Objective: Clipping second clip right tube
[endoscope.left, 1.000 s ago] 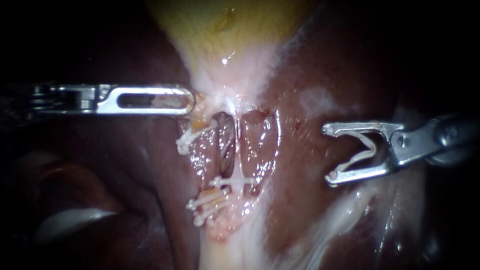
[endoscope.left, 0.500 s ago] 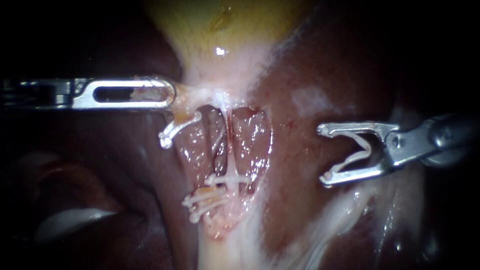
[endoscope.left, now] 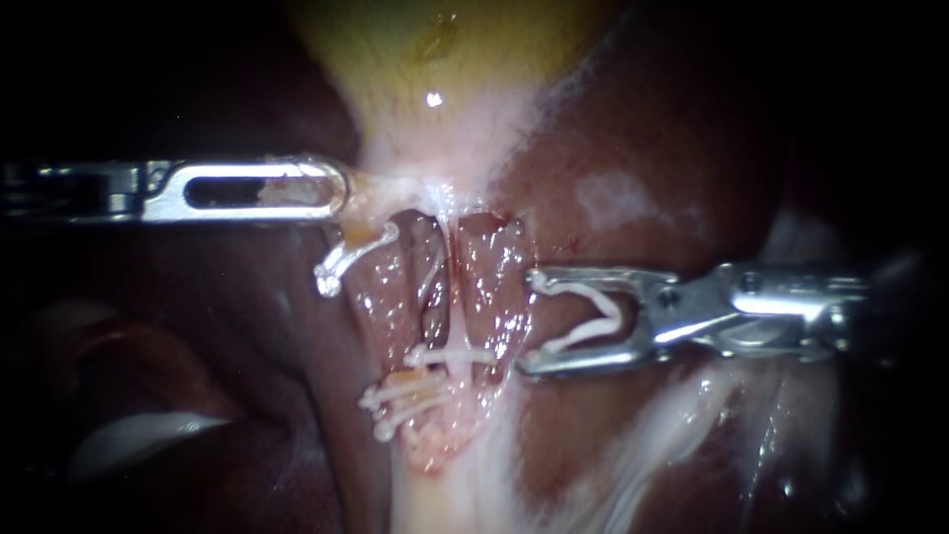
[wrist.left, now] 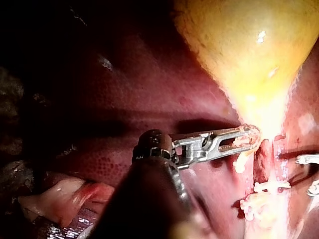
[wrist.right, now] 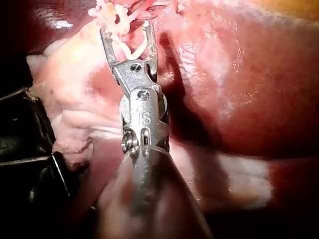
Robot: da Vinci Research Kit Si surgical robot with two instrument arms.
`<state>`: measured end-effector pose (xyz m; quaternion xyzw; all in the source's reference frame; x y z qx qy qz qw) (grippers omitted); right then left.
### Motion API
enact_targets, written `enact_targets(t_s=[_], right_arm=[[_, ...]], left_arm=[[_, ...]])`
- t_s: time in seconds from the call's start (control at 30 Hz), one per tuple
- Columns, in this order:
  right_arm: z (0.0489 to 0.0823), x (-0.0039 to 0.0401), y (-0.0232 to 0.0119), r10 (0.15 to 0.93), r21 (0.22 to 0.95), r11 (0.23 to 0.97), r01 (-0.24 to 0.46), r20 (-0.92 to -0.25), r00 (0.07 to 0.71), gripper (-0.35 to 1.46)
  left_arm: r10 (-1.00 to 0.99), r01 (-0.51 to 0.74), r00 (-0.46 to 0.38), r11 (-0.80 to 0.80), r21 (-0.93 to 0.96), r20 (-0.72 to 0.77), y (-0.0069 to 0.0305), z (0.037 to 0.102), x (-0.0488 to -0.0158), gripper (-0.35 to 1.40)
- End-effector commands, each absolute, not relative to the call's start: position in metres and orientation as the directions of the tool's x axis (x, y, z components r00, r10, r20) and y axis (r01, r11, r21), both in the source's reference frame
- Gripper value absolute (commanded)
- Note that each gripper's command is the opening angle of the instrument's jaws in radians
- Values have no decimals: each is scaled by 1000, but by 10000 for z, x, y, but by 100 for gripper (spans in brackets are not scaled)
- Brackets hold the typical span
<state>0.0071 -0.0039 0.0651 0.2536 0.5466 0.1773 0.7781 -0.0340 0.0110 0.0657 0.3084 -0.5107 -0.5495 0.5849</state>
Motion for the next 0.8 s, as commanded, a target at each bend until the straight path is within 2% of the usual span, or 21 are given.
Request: enact_targets(t_s=[0.03, 0.4, 0.7, 0.8], right_arm=[[656, 75, -40, 557, 592, 806, -1, -758, 341, 49], [705, 100, -49, 608, 638, 769, -24, -720, 334, 49], [717, 113, -51, 631, 665, 747, -17, -700, 334, 49], [718, 116, -51, 648, 681, 732, -2, -695, 312, 48]], left_arm=[[-958, 329, -126, 206, 922, 258, 110, 656, -340, -35], [-957, 332, -132, 204, 921, 260, 107, 653, -342, -35], [-957, 332, -132, 204, 921, 260, 107, 652, -342, -35], [-957, 332, -132, 204, 921, 260, 107, 652, -342, -35]])
